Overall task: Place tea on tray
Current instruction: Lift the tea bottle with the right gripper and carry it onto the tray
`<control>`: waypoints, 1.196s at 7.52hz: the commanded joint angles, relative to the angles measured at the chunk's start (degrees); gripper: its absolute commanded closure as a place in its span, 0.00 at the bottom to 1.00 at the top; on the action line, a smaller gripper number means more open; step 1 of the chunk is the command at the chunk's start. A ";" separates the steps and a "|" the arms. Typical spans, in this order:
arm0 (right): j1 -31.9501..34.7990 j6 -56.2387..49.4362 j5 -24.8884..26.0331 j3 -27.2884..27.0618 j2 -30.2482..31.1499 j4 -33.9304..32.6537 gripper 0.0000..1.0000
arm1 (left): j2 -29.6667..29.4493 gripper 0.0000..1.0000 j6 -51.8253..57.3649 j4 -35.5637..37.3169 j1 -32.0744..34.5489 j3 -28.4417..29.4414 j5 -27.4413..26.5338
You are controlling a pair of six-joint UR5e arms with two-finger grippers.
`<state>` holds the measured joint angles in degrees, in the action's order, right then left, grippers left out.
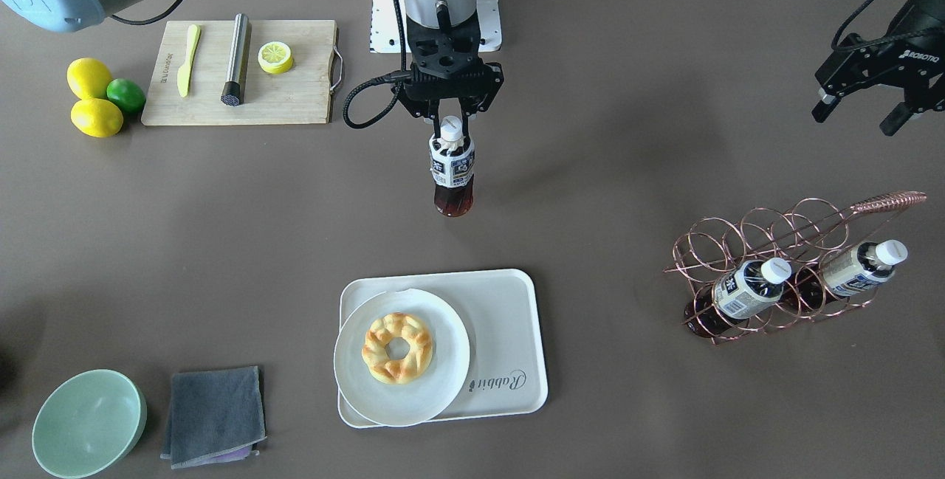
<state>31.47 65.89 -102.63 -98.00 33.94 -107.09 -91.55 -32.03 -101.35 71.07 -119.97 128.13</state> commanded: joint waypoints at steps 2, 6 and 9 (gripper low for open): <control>5.26 -2.17 -1.61 14.37 -9.93 4.66 1.00 | 13.12 0.04 8.18 -11.02 7.57 4.45 0.02; 9.75 -4.88 -4.86 40.04 -21.55 14.76 1.00 | 17.37 0.04 13.39 -13.87 11.46 8.17 0.10; 9.84 -4.80 -6.00 47.80 -23.66 20.59 1.00 | 17.37 0.04 13.39 -13.69 11.46 8.79 2.39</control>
<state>41.20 61.15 -107.72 -53.65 11.33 -88.94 -74.23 -18.68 -115.02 82.48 -111.47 129.27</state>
